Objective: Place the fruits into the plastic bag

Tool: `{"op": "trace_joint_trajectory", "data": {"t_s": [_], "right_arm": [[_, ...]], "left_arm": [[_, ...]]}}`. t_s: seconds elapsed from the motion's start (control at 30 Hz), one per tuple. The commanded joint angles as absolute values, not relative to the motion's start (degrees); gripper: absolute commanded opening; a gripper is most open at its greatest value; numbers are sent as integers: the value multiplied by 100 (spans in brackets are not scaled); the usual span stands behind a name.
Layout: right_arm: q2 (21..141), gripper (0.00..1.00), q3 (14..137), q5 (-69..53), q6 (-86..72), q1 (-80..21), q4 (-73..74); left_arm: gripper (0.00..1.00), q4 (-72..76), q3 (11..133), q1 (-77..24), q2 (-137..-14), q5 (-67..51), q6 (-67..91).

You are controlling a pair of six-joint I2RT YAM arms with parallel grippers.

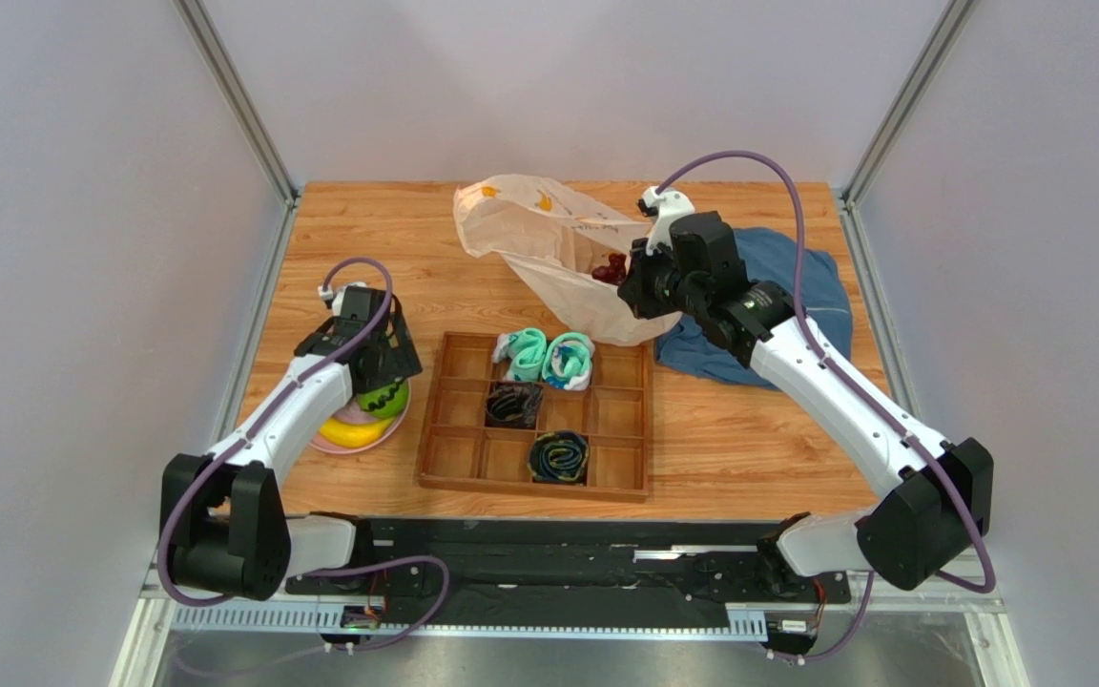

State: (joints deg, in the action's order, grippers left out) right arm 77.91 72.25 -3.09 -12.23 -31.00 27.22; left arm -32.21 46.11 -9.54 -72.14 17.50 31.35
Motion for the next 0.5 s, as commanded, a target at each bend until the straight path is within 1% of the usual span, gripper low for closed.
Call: {"op": "trace_joint_trajectory", "data": {"t_s": [0.0, 0.23, 0.33, 0.47], "right_arm": [[7822, 4, 7418, -369, -1266, -3111, 2619], [7849, 4, 7427, -396, -1283, -3120, 2610], [7831, 4, 7427, -404, -1283, -3120, 2610], [7814, 4, 7409, -378, -1283, -3111, 2610]], "left_arm": [[99, -3314, 4456, -923, -7347, 1661, 3506], [99, -3138, 4289, -923, -7409, 1608, 3577], [97, -3111, 4307, -923, -7514, 1538, 3551], [89, -3103, 4272, -923, -7497, 1485, 3542]]}}
